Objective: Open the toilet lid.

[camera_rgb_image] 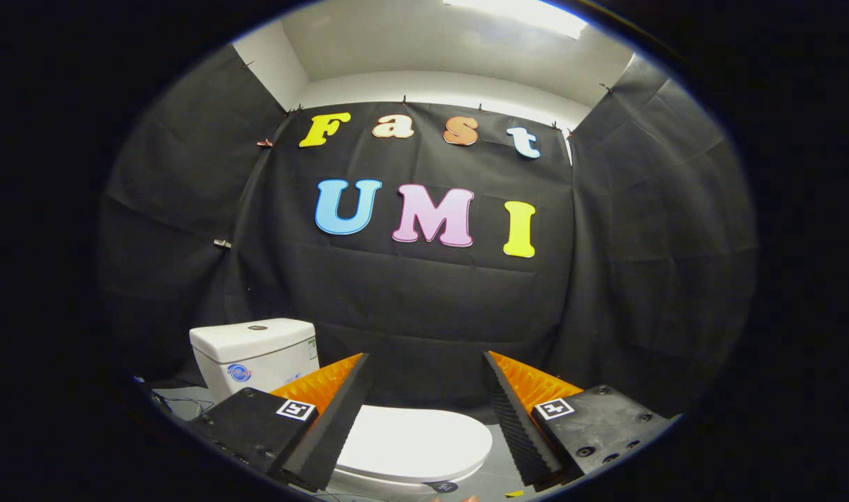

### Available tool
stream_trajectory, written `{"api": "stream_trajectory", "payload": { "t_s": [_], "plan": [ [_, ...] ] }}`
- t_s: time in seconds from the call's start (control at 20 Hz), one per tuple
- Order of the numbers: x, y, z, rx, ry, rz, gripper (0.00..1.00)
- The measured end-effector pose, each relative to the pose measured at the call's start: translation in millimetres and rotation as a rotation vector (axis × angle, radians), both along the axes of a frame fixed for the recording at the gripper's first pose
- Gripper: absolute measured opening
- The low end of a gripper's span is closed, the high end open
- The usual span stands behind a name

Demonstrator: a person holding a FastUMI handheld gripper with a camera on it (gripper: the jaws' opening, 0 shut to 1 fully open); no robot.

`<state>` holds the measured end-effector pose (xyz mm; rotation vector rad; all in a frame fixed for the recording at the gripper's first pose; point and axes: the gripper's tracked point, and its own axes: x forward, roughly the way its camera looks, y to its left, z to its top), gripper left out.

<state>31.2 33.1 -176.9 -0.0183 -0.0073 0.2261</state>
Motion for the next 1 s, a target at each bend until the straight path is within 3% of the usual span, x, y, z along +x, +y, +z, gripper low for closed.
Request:
{"api": "stream_trajectory", "payload": {
  "t_s": [0.55, 1.0],
  "plan": [
    [17.1, -51.7, -190.6, 0.237, 0.374, -0.043, 0.99],
    [5.7, -95.7, -348.3, 0.665, 0.858, -0.168, 0.99]
  ]
}}
